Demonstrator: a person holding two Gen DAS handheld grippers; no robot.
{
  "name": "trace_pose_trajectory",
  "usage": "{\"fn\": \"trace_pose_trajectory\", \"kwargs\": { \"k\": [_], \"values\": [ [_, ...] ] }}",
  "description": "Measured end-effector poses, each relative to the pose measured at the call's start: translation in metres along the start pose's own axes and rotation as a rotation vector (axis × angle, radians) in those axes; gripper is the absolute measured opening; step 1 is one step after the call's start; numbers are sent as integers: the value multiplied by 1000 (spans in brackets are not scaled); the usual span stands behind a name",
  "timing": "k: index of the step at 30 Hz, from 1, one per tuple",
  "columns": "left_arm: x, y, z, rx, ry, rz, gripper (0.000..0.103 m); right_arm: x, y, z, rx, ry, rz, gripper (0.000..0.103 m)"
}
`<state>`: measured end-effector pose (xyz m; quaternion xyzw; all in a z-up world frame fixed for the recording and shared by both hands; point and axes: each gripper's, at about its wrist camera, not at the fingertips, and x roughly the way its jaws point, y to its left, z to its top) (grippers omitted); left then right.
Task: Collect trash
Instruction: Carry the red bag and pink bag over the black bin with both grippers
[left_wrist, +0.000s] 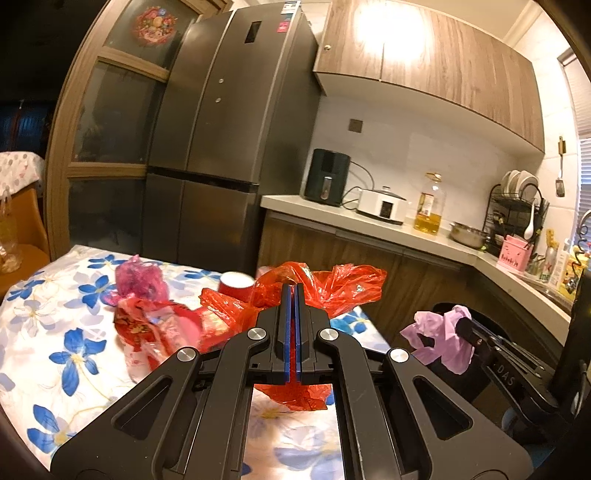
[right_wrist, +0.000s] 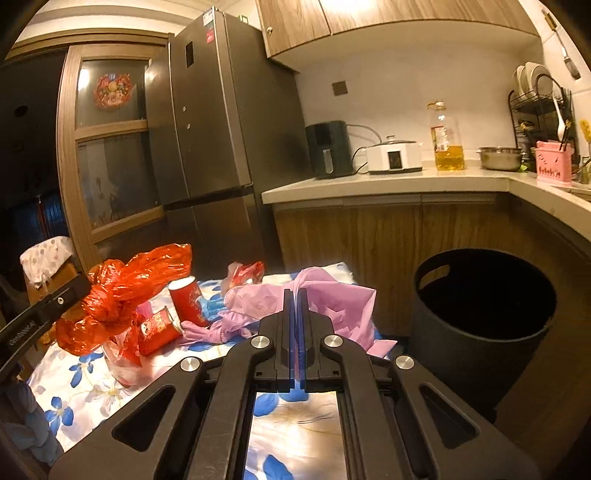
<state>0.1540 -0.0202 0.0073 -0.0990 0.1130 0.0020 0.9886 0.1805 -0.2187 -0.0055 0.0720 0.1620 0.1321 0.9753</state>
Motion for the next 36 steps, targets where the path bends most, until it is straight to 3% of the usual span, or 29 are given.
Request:
{"fn": "trace_pose_trajectory", "kwargs": {
  "k": [22, 36],
  "values": [
    [44, -131, 3, 124, 24, -226, 0, -44, -89, 23, 65, -109, -221, 2],
    [79, -197, -1, 181, 37, -323, 1, -52, -131, 38, 107, -165, -316, 2]
  ]
}}
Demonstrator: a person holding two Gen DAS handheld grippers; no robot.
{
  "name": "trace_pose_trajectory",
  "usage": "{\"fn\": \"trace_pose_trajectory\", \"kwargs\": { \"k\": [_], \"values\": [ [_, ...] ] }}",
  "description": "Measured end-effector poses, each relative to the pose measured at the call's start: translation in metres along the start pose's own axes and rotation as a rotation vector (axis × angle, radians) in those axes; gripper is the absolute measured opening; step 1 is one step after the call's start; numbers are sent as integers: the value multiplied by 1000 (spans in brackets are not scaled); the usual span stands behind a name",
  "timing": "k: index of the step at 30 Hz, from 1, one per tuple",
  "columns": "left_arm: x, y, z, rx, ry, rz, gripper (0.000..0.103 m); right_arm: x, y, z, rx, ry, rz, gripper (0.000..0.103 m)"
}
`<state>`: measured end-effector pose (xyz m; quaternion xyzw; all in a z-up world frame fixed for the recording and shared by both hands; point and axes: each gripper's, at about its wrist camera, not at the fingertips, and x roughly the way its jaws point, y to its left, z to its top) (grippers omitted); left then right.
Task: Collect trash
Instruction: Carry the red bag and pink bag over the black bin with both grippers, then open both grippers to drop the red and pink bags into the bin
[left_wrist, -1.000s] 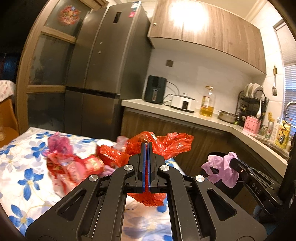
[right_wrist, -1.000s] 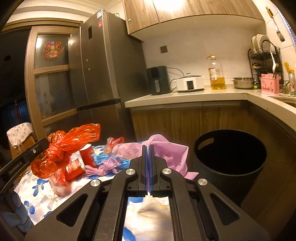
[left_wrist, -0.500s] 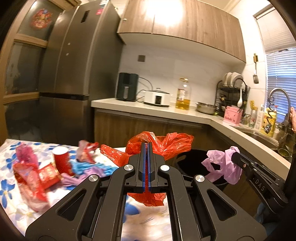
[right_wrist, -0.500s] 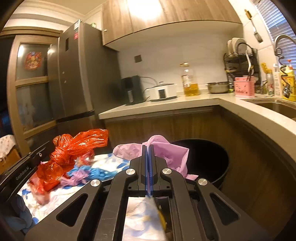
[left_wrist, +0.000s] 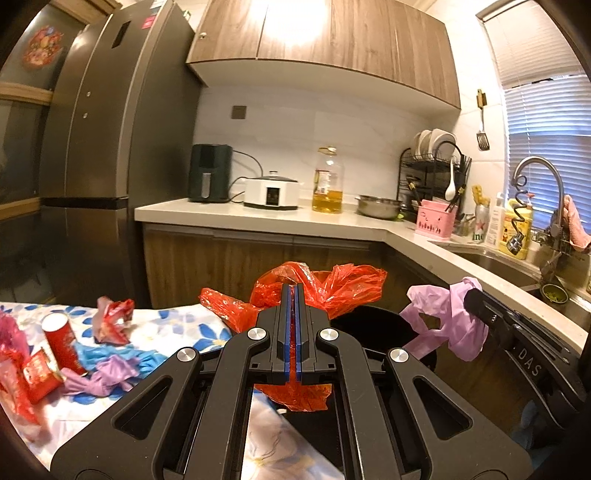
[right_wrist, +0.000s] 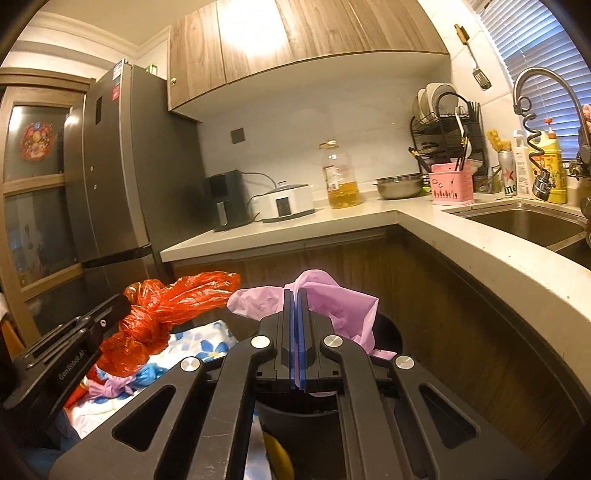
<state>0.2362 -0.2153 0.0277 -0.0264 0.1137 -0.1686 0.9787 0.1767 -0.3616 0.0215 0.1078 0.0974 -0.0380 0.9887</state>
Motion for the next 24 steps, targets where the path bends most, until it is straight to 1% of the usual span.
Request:
{"fn": "trace_pose_trajectory", "kwargs": {
  "k": [12, 24],
  "values": [
    [39, -11, -2, -11, 36, -29, 1, 15, -13, 5, 14, -11, -22, 2],
    [70, -21, -12, -7, 68, -66, 1, 37, -17, 1, 18, 23, -11, 2]
  ]
}}
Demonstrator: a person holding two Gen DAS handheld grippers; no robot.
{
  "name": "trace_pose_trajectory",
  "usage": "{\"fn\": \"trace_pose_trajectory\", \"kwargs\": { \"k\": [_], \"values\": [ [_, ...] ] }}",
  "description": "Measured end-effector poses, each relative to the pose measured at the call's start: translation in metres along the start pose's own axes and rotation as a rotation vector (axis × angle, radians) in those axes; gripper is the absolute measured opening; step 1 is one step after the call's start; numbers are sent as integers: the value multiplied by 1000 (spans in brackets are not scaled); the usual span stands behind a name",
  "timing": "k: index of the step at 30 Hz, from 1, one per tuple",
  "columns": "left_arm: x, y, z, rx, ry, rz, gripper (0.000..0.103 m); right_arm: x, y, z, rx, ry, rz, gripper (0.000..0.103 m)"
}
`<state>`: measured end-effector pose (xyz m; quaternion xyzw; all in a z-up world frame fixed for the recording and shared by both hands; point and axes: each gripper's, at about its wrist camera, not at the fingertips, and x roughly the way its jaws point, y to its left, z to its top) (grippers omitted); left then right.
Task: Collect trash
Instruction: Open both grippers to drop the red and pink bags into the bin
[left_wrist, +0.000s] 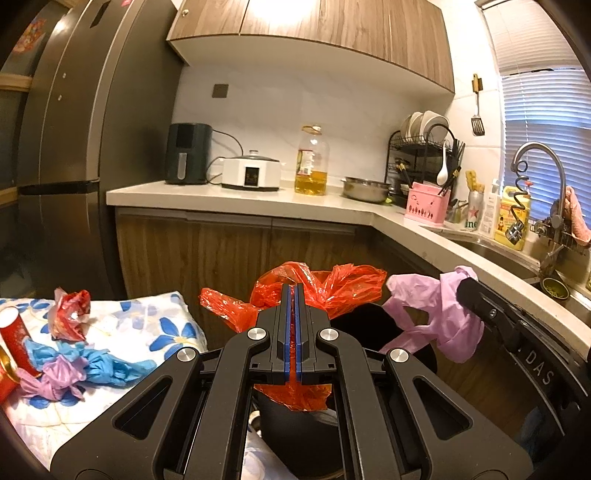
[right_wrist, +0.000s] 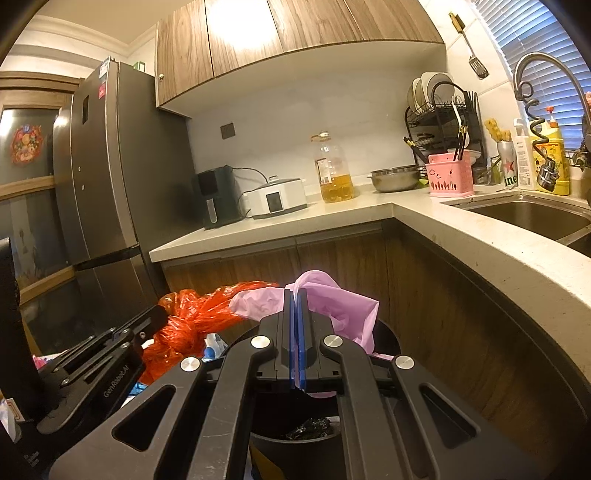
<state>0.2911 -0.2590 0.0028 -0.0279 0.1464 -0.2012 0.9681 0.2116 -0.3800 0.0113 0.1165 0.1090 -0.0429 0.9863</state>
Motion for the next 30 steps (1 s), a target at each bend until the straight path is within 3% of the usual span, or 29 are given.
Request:
{"fn": "trace_pose_trajectory", "kwargs": {
  "k": [15, 19, 22, 25, 30],
  "values": [
    [29, -5, -6, 8, 35, -69, 1, 24, -5, -4, -4, 35, 4, 3],
    [34, -5, -10, 25, 51, -84, 2, 28, -7, -6, 0, 42, -8, 31],
    [37, -3, -12, 27, 59, -70, 5, 26, -9, -6, 5, 34, -16, 33],
    [39, 7, -14, -14, 77, -52, 20, 23, -13, -6, 19, 30, -30, 38],
    [27, 19, -17, -45, 58, -7, 64, 15, -15, -5, 34, 19, -38, 49]
  ]
}}
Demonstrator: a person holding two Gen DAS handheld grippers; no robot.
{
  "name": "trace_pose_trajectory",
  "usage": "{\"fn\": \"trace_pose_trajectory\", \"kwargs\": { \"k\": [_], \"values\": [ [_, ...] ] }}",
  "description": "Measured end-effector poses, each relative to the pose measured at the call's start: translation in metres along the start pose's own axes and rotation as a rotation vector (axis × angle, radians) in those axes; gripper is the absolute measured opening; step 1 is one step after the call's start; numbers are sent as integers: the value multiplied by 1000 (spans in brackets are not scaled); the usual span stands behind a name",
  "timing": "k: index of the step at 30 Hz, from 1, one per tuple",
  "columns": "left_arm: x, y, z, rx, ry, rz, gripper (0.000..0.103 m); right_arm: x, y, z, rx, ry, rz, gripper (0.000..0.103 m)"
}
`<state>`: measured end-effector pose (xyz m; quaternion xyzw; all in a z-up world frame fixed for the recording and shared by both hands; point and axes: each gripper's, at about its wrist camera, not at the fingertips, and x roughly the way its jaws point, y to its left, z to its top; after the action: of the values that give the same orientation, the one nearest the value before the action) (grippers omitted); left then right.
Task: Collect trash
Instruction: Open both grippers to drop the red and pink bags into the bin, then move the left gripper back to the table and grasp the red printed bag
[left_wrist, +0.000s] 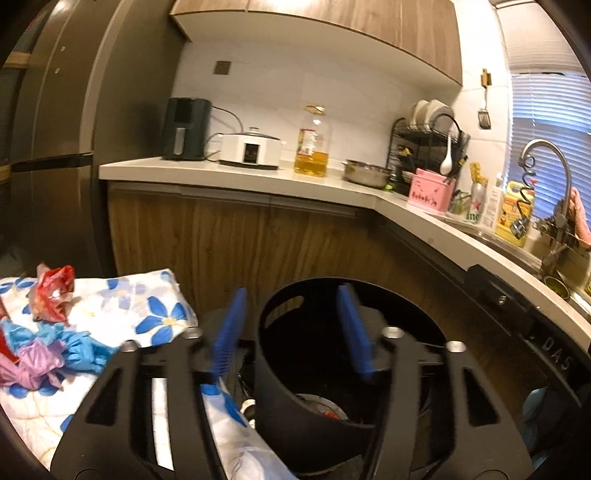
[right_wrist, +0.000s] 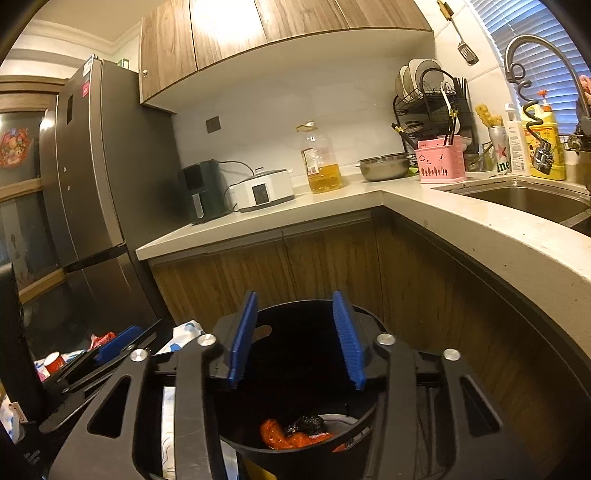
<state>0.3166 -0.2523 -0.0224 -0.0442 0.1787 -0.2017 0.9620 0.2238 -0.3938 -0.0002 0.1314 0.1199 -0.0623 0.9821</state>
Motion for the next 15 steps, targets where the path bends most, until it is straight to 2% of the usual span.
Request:
{"fn": "trace_pose_trajectory", "kwargs": {
  "k": [2, 5, 9, 15],
  "values": [
    [-10, 5, -2, -5, -12, 30, 74, -5, 1, 0, 4, -5, 3, 54],
    [-25, 11, -4, -3, -14, 55, 81, -12, 3, -1, 13, -10, 10, 64],
    [-55, 24, -10, -9, -42, 120, 90, -22, 11, -5, 13, -7, 28, 72],
    [-101, 49, -22, -10, -84, 233, 92, -40, 31, -17, -21, -3, 58, 76]
  ]
}}
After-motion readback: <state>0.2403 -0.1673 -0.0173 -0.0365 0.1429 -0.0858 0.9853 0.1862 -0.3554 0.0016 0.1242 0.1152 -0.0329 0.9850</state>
